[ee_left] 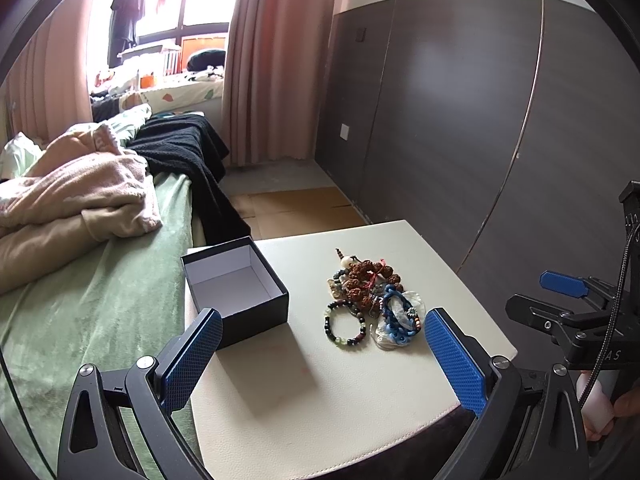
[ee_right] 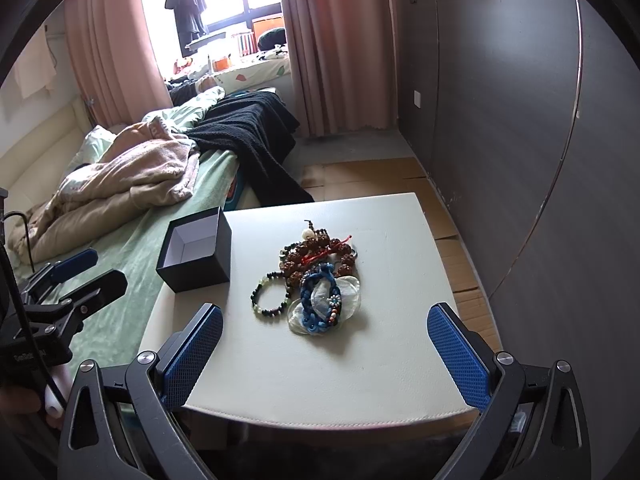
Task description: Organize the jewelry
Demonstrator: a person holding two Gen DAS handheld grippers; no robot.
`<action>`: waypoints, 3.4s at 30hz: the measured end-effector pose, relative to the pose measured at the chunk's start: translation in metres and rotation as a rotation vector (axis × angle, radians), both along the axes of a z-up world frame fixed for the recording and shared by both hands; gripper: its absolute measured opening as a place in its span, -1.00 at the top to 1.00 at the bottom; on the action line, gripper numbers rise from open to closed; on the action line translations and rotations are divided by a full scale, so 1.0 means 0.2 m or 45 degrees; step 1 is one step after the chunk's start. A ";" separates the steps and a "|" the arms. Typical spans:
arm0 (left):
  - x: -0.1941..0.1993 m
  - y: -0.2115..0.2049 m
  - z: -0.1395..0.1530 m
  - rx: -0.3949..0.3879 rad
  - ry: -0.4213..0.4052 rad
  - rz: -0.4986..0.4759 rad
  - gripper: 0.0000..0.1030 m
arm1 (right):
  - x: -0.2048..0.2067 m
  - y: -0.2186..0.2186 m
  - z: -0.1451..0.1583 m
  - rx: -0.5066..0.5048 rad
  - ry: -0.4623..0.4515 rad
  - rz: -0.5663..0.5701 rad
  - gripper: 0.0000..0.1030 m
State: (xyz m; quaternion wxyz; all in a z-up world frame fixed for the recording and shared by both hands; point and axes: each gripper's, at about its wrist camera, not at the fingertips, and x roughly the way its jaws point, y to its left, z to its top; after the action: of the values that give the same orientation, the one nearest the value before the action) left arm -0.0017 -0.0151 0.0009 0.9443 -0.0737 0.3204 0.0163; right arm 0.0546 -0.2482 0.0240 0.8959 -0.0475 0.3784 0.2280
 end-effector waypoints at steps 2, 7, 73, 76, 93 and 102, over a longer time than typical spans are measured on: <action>0.00 0.00 0.00 0.001 0.000 0.000 -0.96 | 0.00 0.00 0.00 0.001 0.001 0.001 -1.00; 0.00 0.00 0.00 -0.003 -0.002 0.002 -0.96 | 0.00 0.00 0.00 0.001 0.002 0.001 -1.00; 0.74 -0.25 -0.62 -0.313 0.385 -0.199 0.84 | 0.69 -0.18 -0.47 0.365 0.621 -0.317 -0.27; 0.71 -0.21 -0.55 -0.333 0.332 -0.194 0.84 | 0.70 -0.13 -0.52 0.350 0.657 -0.291 -0.16; 0.55 -0.01 -0.37 -0.428 0.220 -0.113 0.84 | 0.75 0.07 -0.72 0.242 0.754 -0.231 0.82; 0.46 0.11 -0.28 -0.465 0.140 -0.040 0.84 | 0.66 0.04 -0.53 0.400 0.612 -0.116 0.94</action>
State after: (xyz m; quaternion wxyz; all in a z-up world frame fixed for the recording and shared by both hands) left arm 0.0909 0.0063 -0.0550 0.8964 -0.2377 0.3703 -0.0530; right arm 0.1872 -0.2392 -0.0823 0.7861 0.1643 0.5417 0.2481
